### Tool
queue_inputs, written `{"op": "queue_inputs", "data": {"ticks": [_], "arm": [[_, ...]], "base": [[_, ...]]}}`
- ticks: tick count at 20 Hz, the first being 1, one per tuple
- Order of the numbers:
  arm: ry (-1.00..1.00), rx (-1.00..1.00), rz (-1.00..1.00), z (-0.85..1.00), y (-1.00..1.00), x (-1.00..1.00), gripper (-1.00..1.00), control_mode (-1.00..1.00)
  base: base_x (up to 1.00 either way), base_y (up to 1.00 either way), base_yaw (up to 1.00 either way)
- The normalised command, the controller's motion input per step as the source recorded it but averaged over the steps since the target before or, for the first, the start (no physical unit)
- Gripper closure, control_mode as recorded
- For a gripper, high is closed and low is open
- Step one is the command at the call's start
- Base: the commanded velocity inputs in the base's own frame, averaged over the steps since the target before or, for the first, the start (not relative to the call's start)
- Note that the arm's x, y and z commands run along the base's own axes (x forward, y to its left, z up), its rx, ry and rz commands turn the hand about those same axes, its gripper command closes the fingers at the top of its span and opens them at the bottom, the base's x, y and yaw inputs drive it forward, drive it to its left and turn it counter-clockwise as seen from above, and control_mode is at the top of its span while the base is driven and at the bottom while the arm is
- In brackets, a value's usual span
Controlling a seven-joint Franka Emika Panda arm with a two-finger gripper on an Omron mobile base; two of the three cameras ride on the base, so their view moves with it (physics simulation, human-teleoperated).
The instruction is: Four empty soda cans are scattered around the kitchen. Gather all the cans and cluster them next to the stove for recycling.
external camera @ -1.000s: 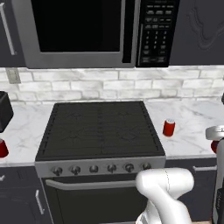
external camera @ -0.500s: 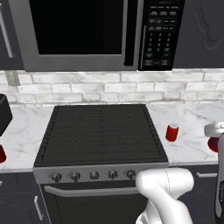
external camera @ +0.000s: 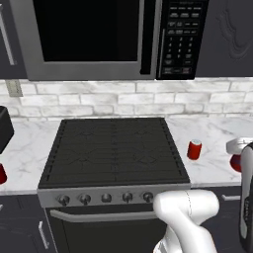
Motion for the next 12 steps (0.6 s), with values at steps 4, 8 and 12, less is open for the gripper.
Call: {"op": "queue_inputs", "data": {"ticks": [4, 8, 12], "arm": [[0.00, 0.00, 0.00, -0.05, 0.00, 0.28, 1.00, -1.00], [0.00, 0.02, 0.00, -0.15, -0.02, 0.27, 1.00, -1.00], [0.00, 0.02, 0.00, -0.29, -0.03, 0.20, 1.00, -1.00]], "base": [[0.00, 0.00, 0.00], [0.00, 0.00, 0.00], [0.00, 0.00, 0.00]]}}
